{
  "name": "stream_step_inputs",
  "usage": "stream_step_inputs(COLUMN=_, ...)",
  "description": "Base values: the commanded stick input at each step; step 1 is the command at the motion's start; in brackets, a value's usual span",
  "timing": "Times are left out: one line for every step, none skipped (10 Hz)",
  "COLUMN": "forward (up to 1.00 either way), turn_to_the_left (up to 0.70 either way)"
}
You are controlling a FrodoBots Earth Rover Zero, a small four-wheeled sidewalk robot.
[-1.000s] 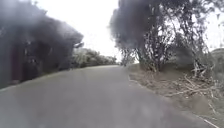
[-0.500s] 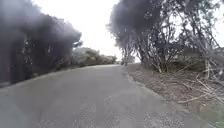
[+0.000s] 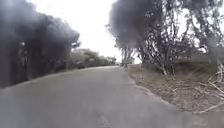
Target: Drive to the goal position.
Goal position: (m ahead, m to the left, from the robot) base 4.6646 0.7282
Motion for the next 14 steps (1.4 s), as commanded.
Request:
stream_step_inputs(forward=0.85, turn_to_the_left=0.18)
stream_step_inputs(forward=0.85, turn_to_the_left=0.02)
stream_step_inputs(forward=0.85, turn_to_the_left=0.00)
stream_step_inputs(forward=0.85, turn_to_the_left=0.00)
stream_step_inputs(forward=0.85, turn_to_the_left=0.00)
stream_step_inputs(forward=0.85, turn_to_the_left=0.00)
stream_step_inputs(forward=0.85, turn_to_the_left=0.10)
stream_step_inputs(forward=0.85, turn_to_the_left=0.31)
stream_step_inputs(forward=0.85, turn_to_the_left=0.34)
stream_step_inputs(forward=0.85, turn_to_the_left=0.04)
stream_step_inputs(forward=0.85, turn_to_the_left=0.00)
stream_step_inputs(forward=0.85, turn_to_the_left=0.00)
stream_step_inputs(forward=0.85, turn_to_the_left=0.00)
stream_step_inputs(forward=0.85, turn_to_the_left=0.00)
